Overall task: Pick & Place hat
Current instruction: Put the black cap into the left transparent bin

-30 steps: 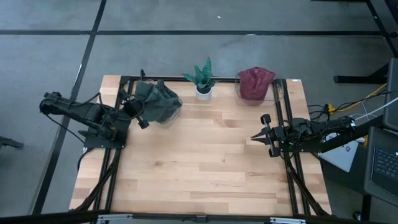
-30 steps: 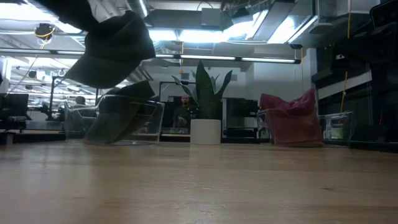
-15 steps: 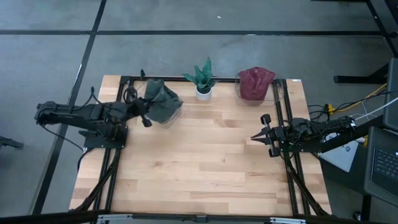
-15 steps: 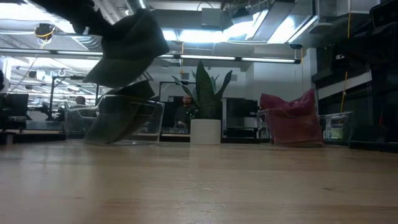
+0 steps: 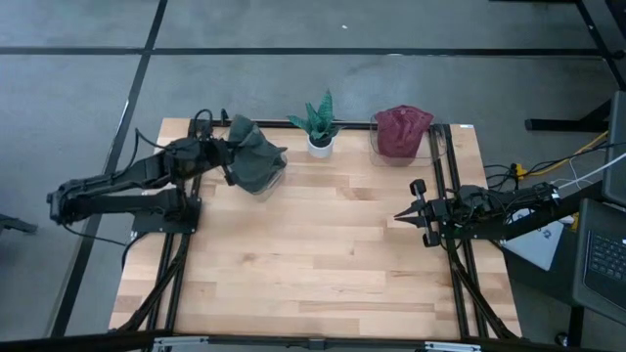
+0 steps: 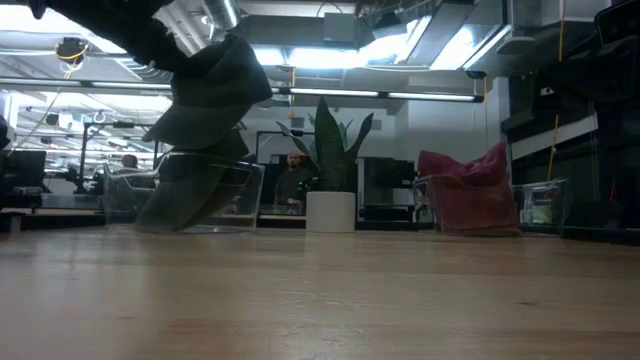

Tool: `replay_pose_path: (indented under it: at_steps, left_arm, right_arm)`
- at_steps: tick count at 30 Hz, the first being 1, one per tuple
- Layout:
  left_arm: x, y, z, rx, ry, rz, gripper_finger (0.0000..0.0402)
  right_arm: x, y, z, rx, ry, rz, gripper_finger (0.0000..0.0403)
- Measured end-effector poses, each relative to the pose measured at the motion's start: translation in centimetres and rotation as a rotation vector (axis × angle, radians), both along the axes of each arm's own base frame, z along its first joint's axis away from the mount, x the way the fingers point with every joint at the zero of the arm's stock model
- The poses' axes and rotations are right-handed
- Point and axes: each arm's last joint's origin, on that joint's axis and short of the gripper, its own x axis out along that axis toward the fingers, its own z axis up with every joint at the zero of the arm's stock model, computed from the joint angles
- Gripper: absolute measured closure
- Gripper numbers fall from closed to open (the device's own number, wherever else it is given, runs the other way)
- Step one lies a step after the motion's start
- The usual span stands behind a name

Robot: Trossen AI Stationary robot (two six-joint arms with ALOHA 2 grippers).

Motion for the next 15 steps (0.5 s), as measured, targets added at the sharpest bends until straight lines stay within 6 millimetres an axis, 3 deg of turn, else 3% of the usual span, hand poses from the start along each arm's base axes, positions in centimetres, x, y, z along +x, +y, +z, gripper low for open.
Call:
replay_pose_path:
  at_steps: [4,11,15]
  left_arm:
    - [-0.4,0.2,-0.3,-0.080,-0.017,-0.014,0.0397]
    - [-1.7,-0.2,-0.1,-0.070,-0.028,-0.030,0.0396]
    - [-2.3,-0.4,-2.0,-0.093,-0.061,-0.009,0.0396]
  right_arm:
    - [0.0,0.0,0.0,0.000,0.000,0.000,0.0377]
    - [0.0,0.0,0.0,0.000,0.000,0.000,0.0377]
    - [0.0,0.0,0.0,0.000,0.000,0.000,0.0377]
